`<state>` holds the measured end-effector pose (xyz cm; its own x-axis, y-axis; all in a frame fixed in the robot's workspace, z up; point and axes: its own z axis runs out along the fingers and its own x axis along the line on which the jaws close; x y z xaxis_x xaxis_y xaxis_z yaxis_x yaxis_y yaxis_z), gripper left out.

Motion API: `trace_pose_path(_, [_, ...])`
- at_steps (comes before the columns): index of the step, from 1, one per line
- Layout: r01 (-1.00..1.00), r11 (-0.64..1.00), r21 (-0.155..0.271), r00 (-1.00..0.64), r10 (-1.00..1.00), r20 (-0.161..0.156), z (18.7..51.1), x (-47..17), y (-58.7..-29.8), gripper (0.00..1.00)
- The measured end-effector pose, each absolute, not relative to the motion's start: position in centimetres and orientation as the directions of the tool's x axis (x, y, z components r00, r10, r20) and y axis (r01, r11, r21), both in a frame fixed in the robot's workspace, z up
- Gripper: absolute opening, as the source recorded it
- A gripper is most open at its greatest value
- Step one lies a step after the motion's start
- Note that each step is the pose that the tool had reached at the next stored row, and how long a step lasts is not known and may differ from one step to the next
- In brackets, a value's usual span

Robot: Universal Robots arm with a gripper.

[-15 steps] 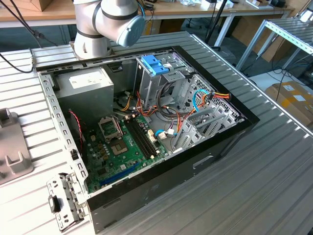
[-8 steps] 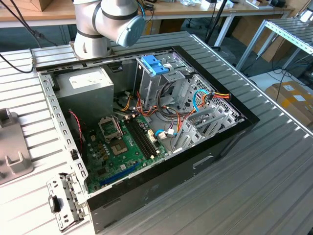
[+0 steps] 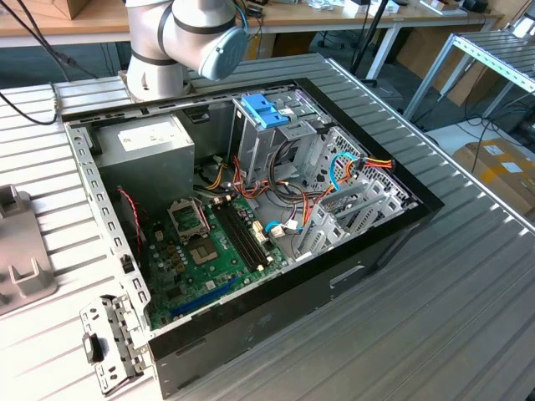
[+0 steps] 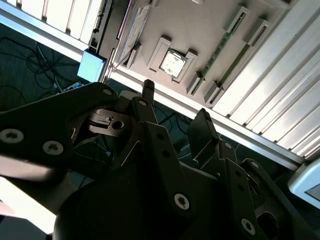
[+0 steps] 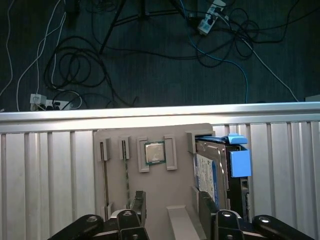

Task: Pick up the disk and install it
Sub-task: 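Pick up the disk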

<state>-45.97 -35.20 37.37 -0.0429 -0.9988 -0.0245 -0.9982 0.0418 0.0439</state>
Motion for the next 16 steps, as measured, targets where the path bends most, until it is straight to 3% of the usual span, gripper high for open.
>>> trace_pose_path(16, [-0.998, 0.042, 0.044, -0.043, -0.999, -0.025, 37.08, -45.97, -34.76, 0.55])
